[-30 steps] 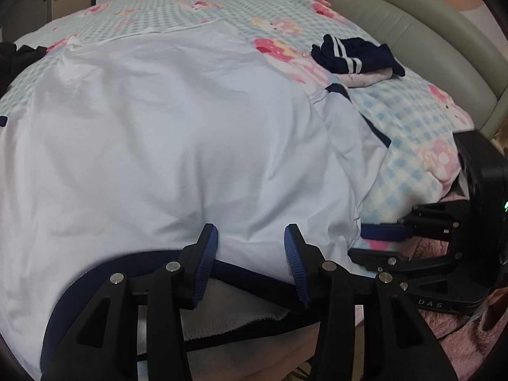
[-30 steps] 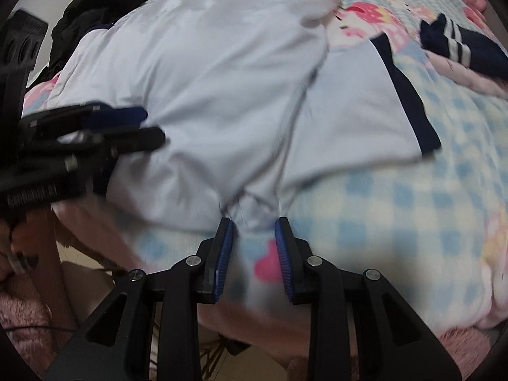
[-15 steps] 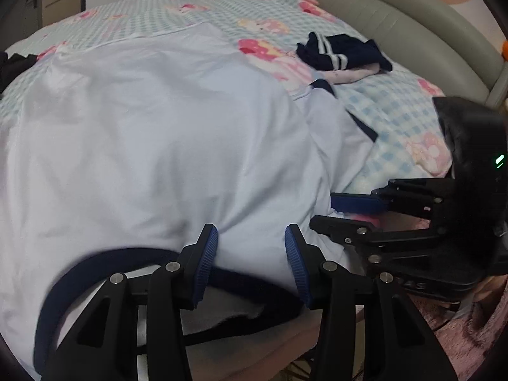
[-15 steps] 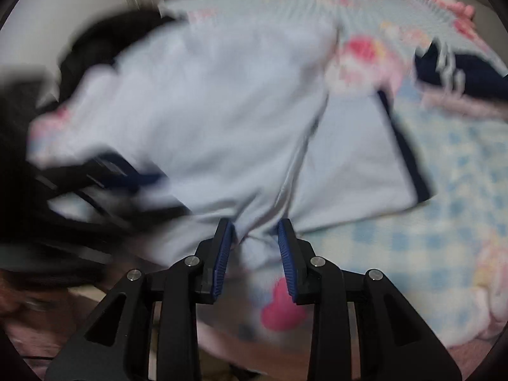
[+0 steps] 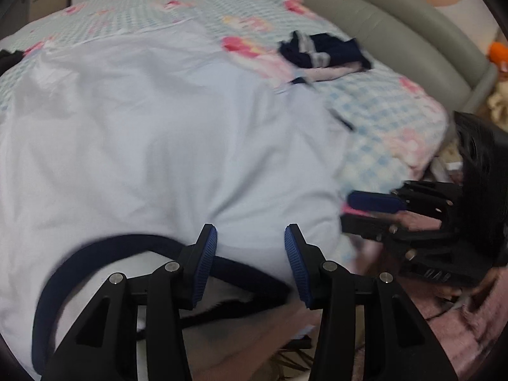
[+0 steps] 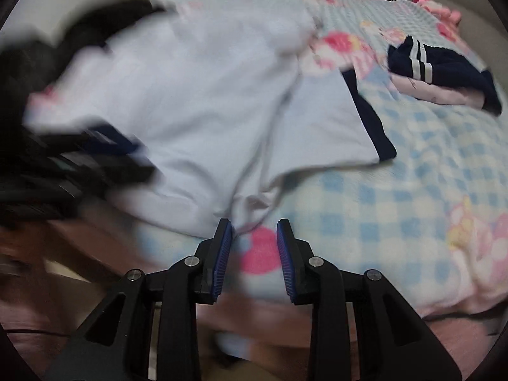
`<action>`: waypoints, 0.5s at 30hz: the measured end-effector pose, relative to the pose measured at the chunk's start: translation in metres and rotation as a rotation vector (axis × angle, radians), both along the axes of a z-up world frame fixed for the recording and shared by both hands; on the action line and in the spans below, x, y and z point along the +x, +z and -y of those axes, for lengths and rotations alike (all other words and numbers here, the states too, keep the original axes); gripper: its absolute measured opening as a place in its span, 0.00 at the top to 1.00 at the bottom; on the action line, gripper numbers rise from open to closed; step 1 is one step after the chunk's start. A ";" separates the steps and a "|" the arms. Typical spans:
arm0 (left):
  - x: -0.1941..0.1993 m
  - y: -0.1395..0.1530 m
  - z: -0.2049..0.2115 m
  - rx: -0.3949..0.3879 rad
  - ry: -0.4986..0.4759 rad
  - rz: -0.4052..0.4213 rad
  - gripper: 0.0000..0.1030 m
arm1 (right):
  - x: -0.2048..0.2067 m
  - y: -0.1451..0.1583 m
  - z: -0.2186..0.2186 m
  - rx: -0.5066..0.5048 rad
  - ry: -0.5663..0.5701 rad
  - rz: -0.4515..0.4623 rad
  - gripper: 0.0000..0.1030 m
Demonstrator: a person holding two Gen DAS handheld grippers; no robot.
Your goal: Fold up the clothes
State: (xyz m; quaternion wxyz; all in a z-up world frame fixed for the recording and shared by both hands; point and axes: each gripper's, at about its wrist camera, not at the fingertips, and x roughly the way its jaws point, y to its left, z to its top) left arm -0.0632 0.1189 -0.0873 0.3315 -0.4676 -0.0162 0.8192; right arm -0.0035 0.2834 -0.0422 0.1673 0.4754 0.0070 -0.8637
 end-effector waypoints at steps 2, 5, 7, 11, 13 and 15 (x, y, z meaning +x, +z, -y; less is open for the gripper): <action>0.001 0.003 -0.007 -0.010 0.013 -0.023 0.54 | -0.002 0.019 -0.006 -0.128 -0.039 -0.072 0.69; -0.011 -0.010 -0.020 -0.121 0.051 0.009 0.54 | -0.025 0.012 0.016 -0.066 -0.067 -0.078 0.69; -0.012 -0.015 -0.020 -0.156 0.050 0.032 0.54 | -0.031 -0.011 0.019 0.028 -0.061 -0.006 0.69; -0.006 -0.015 -0.013 -0.209 0.021 0.047 0.53 | -0.027 -0.020 0.028 0.155 -0.064 0.024 0.64; -0.003 -0.010 -0.008 -0.196 0.013 0.052 0.53 | -0.020 -0.017 0.026 0.171 -0.094 0.030 0.64; 0.000 -0.001 -0.003 -0.153 0.022 0.029 0.53 | -0.011 -0.012 0.026 0.202 -0.124 0.015 0.64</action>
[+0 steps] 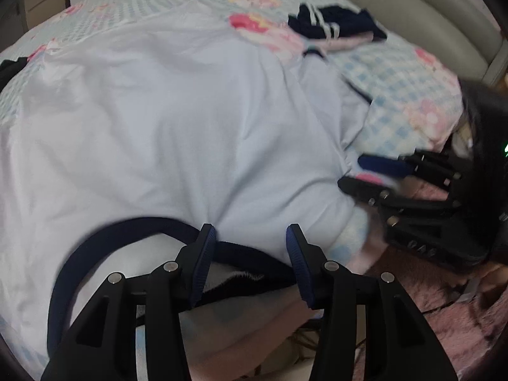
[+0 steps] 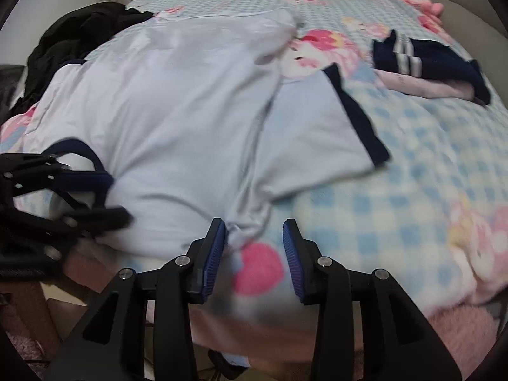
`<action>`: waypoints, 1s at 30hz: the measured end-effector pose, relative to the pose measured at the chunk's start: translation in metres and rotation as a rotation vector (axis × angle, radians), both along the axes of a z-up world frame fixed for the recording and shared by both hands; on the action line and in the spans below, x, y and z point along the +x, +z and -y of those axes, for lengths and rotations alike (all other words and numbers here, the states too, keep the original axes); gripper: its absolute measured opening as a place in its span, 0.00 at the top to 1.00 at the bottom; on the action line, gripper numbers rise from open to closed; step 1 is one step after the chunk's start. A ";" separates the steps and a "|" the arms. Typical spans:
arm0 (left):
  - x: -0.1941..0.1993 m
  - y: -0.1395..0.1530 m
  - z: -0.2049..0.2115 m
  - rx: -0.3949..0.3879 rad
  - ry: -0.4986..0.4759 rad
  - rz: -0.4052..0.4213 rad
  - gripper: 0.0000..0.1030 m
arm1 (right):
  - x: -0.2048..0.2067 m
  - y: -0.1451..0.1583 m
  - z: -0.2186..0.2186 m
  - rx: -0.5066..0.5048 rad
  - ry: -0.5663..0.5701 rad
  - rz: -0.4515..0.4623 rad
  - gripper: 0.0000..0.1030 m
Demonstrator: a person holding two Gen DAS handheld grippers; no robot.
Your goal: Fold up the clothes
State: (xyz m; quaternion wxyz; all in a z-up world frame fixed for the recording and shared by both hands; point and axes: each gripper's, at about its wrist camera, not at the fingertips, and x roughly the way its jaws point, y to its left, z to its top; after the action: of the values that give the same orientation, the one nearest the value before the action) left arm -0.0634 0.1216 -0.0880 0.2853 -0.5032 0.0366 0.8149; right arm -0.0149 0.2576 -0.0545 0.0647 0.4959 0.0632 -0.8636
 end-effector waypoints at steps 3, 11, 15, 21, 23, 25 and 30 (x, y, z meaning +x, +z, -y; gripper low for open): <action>-0.003 0.014 0.001 0.049 0.017 -0.075 0.51 | 0.017 0.014 0.003 0.007 0.002 -0.096 0.64; -0.011 -0.020 -0.006 -0.086 0.037 0.066 0.48 | 0.003 -0.004 0.017 -0.001 -0.006 -0.043 0.58; 0.001 -0.003 0.013 -0.041 0.039 0.053 0.47 | 0.020 0.010 -0.009 -0.135 -0.056 -0.108 0.57; -0.021 0.001 0.011 -0.056 0.090 -0.024 0.47 | 0.013 0.006 0.011 -0.125 0.009 -0.119 0.56; -0.029 -0.017 0.006 -0.136 0.087 0.031 0.47 | 0.002 -0.014 0.024 -0.005 0.021 -0.041 0.56; -0.020 -0.021 0.016 -0.127 0.069 0.033 0.46 | -0.007 -0.019 0.016 -0.005 0.001 -0.020 0.56; -0.004 -0.003 0.053 0.022 0.095 0.004 0.47 | 0.012 0.000 -0.014 -0.110 -0.122 -0.056 0.56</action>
State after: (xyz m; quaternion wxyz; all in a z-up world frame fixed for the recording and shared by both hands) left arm -0.0673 0.0687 -0.0911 0.2517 -0.5030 0.0030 0.8268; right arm -0.0033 0.2719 -0.0548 0.0373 0.4704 -0.0126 -0.8816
